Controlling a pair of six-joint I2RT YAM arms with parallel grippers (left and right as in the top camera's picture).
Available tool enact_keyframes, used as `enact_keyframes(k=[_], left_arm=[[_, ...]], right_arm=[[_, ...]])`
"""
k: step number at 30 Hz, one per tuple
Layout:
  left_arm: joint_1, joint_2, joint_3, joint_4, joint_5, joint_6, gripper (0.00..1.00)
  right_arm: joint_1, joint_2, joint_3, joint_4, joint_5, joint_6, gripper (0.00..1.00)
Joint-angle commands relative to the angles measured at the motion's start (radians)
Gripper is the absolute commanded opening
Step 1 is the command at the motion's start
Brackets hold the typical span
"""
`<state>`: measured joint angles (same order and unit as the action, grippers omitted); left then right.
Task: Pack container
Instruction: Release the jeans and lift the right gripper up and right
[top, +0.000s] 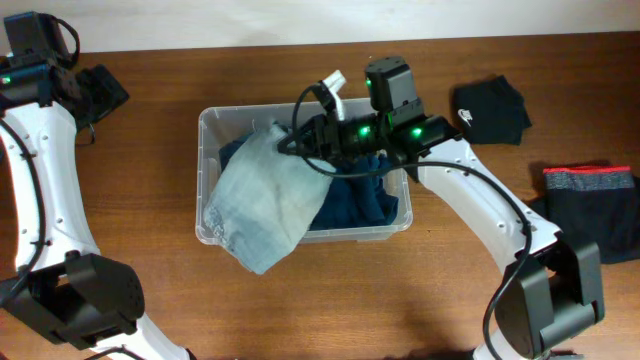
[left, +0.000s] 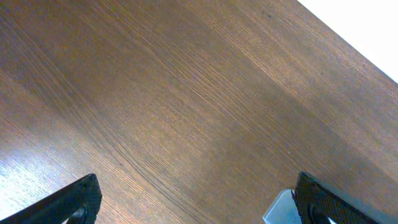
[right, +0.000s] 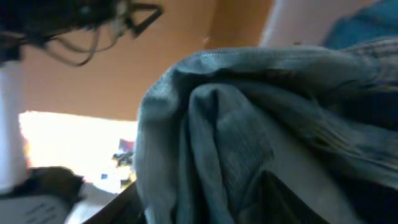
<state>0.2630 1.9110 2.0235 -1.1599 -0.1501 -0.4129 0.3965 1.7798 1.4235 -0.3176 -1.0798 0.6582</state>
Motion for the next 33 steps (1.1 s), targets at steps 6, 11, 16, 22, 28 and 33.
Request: enact_keyframes(k=[6,11,16,22,28,33], left_arm=[[0.0,0.004,0.006,-0.001,-0.005,-0.013,0.99],[0.0,0.004,0.006,-0.001,-0.005,-0.013,0.99],[0.0,0.004,0.006,-0.001,-0.004,-0.013,0.99],[0.0,0.004,0.006,-0.001,-0.005,-0.013,0.99],[0.0,0.004,0.006,-0.001,-0.005,-0.013,0.99],[0.0,0.004,0.006,-0.001,-0.004,-0.013,0.99]], right_arm=[[-0.059,-0.006,0.018,-0.054,0.222,-0.079,0.5],[-0.136,-0.009,0.023,-0.053,0.229,-0.079,0.5],[-0.175,-0.009,0.023,-0.061,0.302,-0.108,0.5],[-0.157,-0.027,0.036,-0.06,0.301,-0.147,0.46],[-0.09,-0.111,0.11,-0.09,0.343,-0.27,0.37],[0.044,-0.151,0.2,-0.28,0.552,-0.353,0.24]])
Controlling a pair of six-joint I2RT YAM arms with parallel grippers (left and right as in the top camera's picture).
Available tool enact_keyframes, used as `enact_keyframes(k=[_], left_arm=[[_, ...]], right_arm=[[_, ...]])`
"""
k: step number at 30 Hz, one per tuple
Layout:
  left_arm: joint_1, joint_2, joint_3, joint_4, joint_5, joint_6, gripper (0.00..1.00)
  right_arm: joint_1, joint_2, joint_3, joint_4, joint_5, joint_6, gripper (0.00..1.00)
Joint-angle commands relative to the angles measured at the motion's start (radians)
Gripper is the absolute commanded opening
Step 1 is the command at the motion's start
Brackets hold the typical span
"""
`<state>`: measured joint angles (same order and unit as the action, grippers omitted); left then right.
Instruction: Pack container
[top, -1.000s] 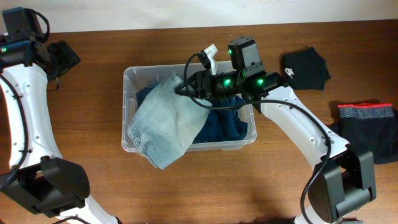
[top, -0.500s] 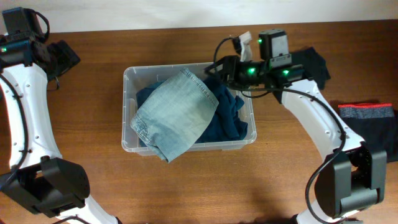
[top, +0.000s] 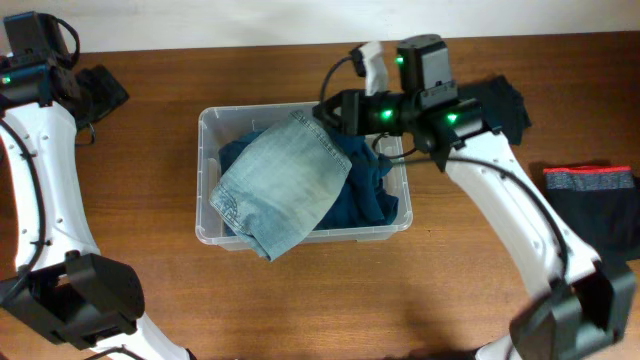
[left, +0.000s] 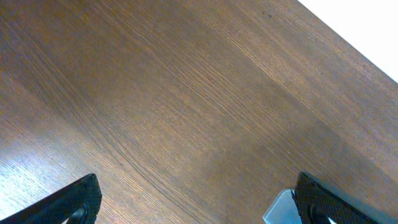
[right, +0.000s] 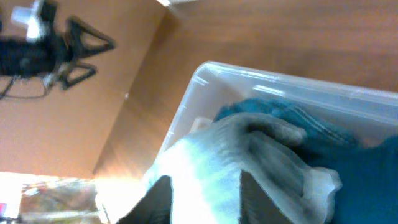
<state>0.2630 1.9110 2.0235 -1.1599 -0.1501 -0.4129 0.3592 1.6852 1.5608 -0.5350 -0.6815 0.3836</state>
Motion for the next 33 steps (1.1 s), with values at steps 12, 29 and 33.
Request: enact_keyframes(k=[12,29,33], left_arm=[[0.0,0.004,0.006,-0.001,-0.004,-0.013,0.99],[0.0,0.004,0.006,-0.001,-0.005,-0.013,0.99],[0.0,0.004,0.006,-0.001,-0.005,-0.013,1.0]], right_arm=[[0.38,0.09,0.065,-0.271,0.578,-0.043,0.04],[0.394,0.314,0.065,-0.135,0.532,-0.003,0.04],[0.393,0.344,0.065,-0.033,0.523,-0.001,0.04]])
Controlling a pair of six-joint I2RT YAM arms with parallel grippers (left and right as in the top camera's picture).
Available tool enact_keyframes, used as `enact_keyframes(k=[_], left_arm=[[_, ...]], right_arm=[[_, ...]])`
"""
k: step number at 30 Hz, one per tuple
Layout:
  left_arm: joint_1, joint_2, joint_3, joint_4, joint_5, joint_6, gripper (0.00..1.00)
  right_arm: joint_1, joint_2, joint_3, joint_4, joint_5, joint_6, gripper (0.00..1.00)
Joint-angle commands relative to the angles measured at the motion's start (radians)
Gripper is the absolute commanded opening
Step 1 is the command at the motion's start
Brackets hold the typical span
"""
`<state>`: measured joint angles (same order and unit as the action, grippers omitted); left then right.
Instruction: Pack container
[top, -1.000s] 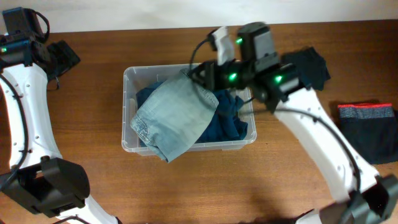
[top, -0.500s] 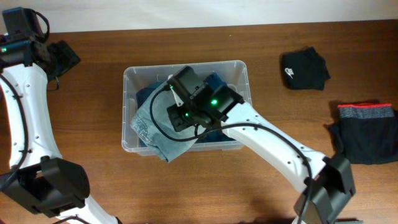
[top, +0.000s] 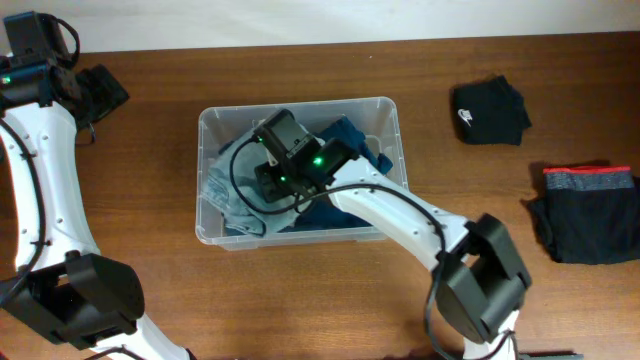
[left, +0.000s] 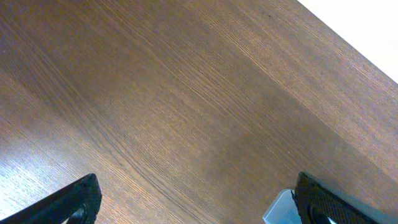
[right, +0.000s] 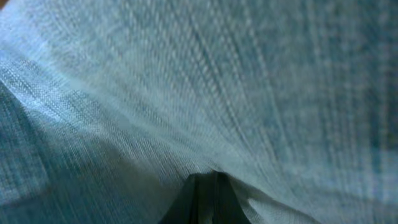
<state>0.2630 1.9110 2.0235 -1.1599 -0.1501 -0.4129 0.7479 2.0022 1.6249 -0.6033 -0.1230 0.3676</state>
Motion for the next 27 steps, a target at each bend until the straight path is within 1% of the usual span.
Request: enact_keyframes(k=[1,7,12,15,22,27], left_arm=[[0.0,0.004,0.006,-0.001,-0.004,-0.013,0.99],[0.0,0.004,0.006,-0.001,-0.004,-0.013,0.99],[0.0,0.004,0.006,-0.001,-0.005,-0.013,0.99],[0.0,0.004,0.006,-0.001,-0.005,-0.013,1.0],[0.0,0.004,0.006,-0.001,-0.004,-0.013,1.0],[0.0,0.004,0.006,-0.001,-0.004,-0.013,0.99]], right_arm=[[0.005,0.027,0.002,0.068,-0.031,0.015,0.04],[0.005,0.03,0.002,0.175,0.01,0.014,0.04],[0.005,0.032,0.002,0.147,0.092,0.003,0.04],[0.005,0.016,0.003,0.147,0.099,-0.04,0.04],[0.005,-0.021,0.05,0.147,0.127,-0.054,0.04],[0.001,-0.021,0.063,0.199,0.162,-0.101,0.04]])
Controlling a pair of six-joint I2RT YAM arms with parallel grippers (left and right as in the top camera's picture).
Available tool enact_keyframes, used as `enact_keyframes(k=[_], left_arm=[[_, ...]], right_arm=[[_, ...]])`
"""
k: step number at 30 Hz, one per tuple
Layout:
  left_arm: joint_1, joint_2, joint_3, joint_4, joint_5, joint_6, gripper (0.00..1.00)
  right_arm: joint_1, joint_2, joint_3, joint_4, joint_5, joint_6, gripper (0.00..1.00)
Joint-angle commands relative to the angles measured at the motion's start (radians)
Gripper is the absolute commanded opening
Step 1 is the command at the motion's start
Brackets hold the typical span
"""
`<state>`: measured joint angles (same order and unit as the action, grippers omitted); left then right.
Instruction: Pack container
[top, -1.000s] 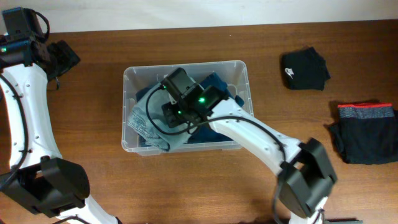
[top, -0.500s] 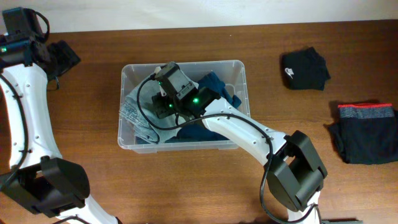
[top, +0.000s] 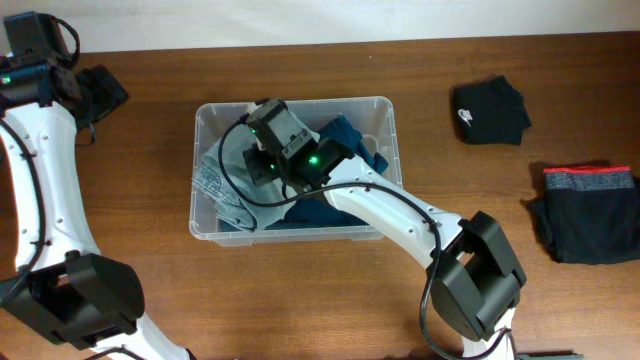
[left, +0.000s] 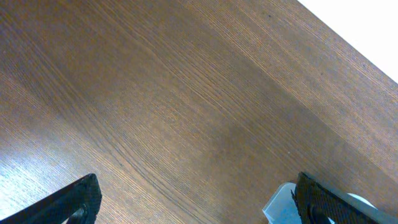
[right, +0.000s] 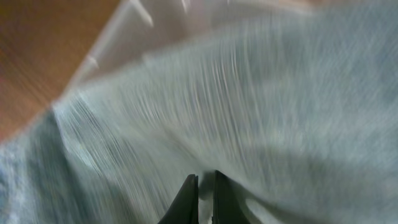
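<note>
The clear plastic container (top: 385, 110) stands mid-table and holds a dark blue garment (top: 345, 150) on its right side. Pale denim jeans (top: 222, 178) are bunched against its left wall. My right arm reaches down into the left half of the container. The right gripper (right: 204, 186) presses into the pale denim (right: 261, 112), its fingers almost together with cloth in the narrow gap. My left gripper (left: 199, 208) hangs open over bare wood at the far left, with one corner of the container (left: 278, 208) just inside its right finger.
A folded black garment (top: 490, 110) lies at the back right of the table. A black piece with a red waistband (top: 590, 210) lies at the right edge. The left arm (top: 40, 150) stands along the table's left side.
The right wrist has moved a little toward the back left inside the container. The jeans now sit tighter against the left wall. The container has shifted slightly left. The left arm has not moved.
The right gripper first held the jeans over the container, with cloth draped over the front left rim. Then it was at the back right rim with the jeans spread across the top. Later it was down in the left half, and now the jeans lie inside.
</note>
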<state>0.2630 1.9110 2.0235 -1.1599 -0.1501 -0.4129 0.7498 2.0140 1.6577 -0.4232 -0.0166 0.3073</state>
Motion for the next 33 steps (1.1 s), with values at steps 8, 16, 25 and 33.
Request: enact_keyframes(k=[8,16,25,33], left_arm=[[0.0,0.004,0.006,-0.001,-0.005,-0.013,0.99],[0.0,0.004,0.006,-0.001,-0.005,-0.013,0.99],[0.0,0.004,0.006,-0.001,-0.005,-0.013,0.99],[0.0,0.004,0.006,-0.001,-0.005,-0.013,0.99]], right_arm=[[-0.04,-0.029,0.029,0.096,0.055,-0.049,0.04],[-0.104,0.09,0.029,0.082,0.019,-0.037,0.04],[-0.102,0.166,0.029,0.06,-0.005,-0.033,0.04],[-0.102,0.169,0.029,-0.009,0.005,-0.034,0.04]])
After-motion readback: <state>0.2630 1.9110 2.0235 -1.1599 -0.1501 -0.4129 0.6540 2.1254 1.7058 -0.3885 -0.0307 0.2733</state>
